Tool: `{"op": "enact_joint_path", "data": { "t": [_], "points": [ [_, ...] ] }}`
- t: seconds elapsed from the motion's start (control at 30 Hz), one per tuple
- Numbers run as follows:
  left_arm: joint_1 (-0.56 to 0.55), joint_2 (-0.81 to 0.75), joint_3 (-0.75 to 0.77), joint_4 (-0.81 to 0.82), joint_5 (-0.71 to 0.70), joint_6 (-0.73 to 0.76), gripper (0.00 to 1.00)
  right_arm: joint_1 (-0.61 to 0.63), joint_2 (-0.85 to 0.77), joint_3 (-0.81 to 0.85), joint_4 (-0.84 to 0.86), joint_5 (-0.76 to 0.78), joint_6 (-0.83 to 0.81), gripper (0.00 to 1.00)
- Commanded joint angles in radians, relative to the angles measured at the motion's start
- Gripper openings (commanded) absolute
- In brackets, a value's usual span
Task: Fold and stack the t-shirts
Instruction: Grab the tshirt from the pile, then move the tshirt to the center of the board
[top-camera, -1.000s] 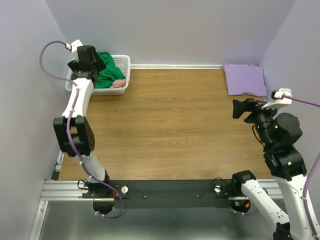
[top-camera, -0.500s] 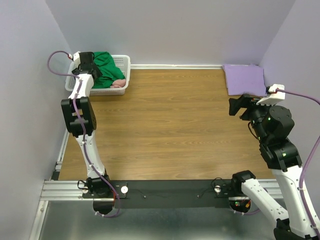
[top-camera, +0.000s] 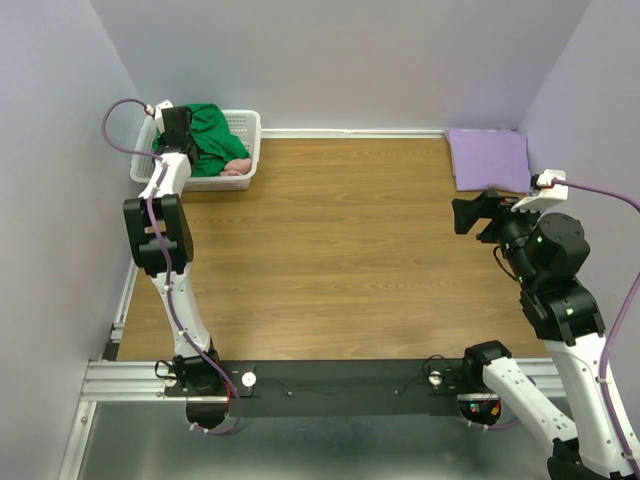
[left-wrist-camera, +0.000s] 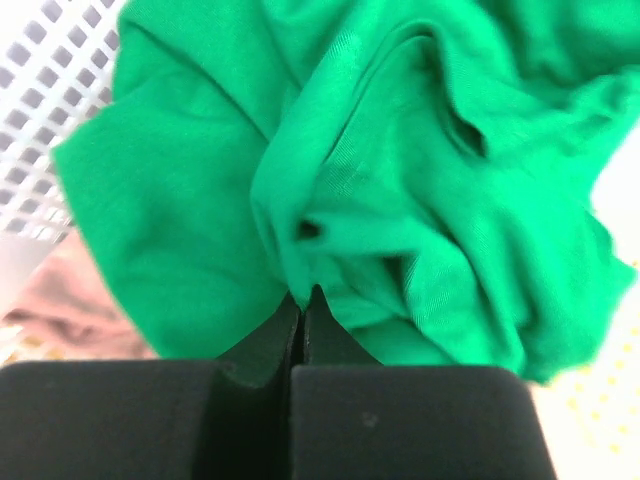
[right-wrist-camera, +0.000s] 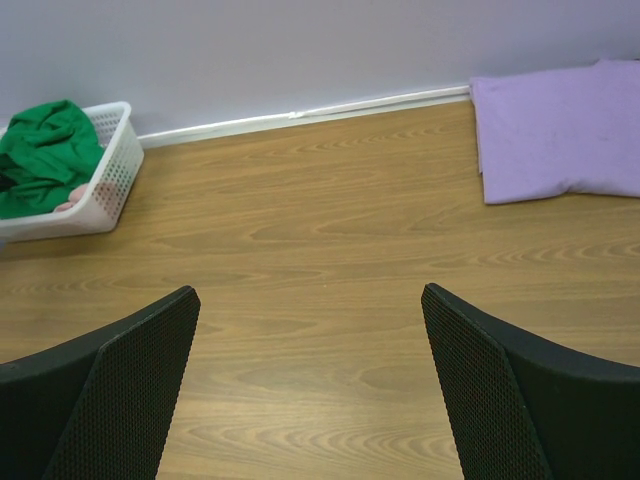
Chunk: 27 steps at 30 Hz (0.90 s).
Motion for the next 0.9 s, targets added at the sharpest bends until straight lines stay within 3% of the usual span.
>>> {"op": "enact_joint_path", "data": {
  "t": [0.0, 0.2, 0.47, 0.63, 0.7, 0.83, 0.87],
  "points": [
    [-0.067, -0.235, -0.032, 0.098, -0.056, 0.099, 0.00, 0.009, -0.019, -0.010, -0.039, -0.033, 0.013, 1.00],
    [-0.147, -0.490, 0.031, 0.110, 0.022, 0.108, 0.00, 0.009, -0.021, -0.004, -0.039, -0.062, 0.010, 1.00],
    [-0.412, -0.651, 0.162, 0.115, 0.296, 0.088, 0.00, 0.009, -0.012, 0.010, -0.038, -0.067, 0.007, 1.00],
    [-0.655, -0.691, 0.214, 0.116, 0.404, 0.092, 0.00, 0.009, -0.012, 0.014, -0.038, -0.057, -0.006, 1.00],
    [-0.684, -0.719, 0.188, 0.128, 0.447, 0.038, 0.00, 0.009, -0.013, 0.013, -0.038, -0.036, -0.016, 1.00],
    [-0.689, -0.809, -0.051, 0.214, 0.479, -0.025, 0.00, 0.007, -0.016, 0.011, -0.038, -0.008, -0.046, 1.00],
    [-0.689, -0.849, -0.181, 0.224, 0.471, -0.042, 0.00, 0.007, -0.021, 0.011, -0.038, -0.001, -0.050, 1.00]
  ]
}}
